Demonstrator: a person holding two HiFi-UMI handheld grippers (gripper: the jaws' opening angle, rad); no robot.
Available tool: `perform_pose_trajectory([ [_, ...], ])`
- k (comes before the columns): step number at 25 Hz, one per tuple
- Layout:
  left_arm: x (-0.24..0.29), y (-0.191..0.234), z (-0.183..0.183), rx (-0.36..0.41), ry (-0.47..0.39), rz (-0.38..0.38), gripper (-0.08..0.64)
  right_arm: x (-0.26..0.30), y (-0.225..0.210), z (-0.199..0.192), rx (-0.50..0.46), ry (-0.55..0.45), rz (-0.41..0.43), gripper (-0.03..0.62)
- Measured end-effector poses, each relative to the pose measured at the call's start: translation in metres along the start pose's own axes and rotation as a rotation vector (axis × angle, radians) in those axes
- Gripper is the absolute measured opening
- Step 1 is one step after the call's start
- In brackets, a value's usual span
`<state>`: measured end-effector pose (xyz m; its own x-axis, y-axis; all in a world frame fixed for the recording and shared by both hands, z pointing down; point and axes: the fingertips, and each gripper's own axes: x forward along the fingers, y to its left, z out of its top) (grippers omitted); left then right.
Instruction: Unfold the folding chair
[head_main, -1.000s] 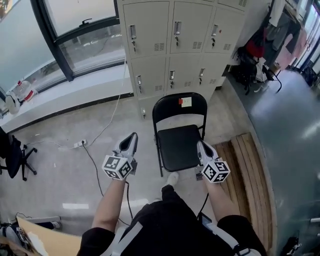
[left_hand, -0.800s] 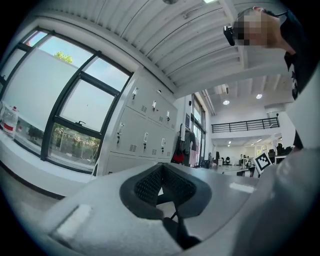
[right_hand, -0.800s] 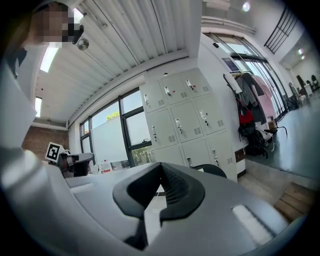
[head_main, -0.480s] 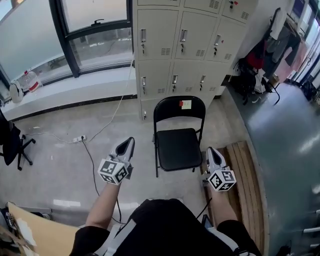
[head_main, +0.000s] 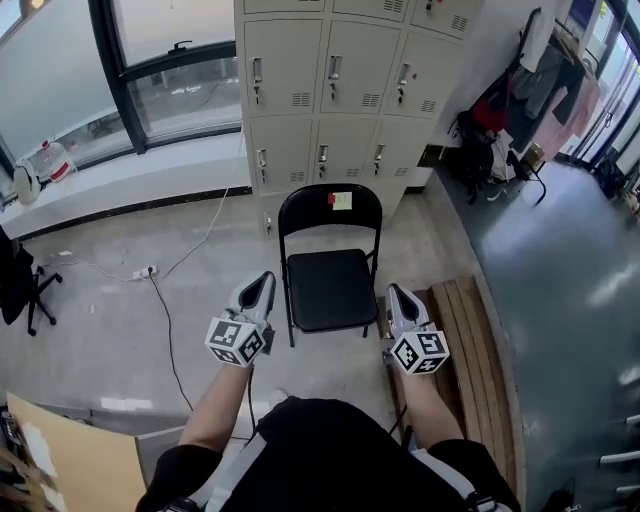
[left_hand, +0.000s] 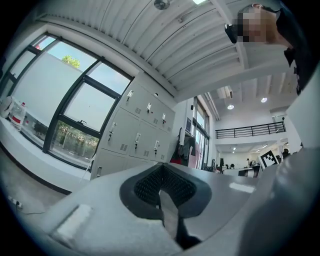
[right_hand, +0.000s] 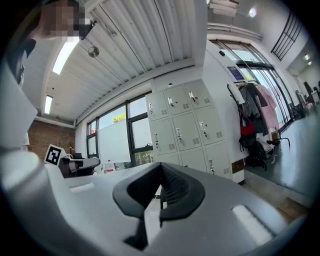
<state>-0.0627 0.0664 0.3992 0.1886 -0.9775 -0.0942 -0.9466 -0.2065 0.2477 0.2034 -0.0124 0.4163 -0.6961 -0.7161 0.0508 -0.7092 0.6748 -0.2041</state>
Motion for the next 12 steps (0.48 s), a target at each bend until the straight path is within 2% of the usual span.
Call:
perform_pose_trajectory([
  [4, -0.004, -0.030, -0.008, 0.012, 0.017, -0.017, 0.000, -0.016, -0.003, 0.003, -0.026, -0.003, 0.020, 0.003],
  [12, -0.024, -0.046, -0.005, 0.046, 0.005, 0.017, 0.000, -0.041, -0.012, -0.008, -0.043, 0.007, 0.023, 0.003],
])
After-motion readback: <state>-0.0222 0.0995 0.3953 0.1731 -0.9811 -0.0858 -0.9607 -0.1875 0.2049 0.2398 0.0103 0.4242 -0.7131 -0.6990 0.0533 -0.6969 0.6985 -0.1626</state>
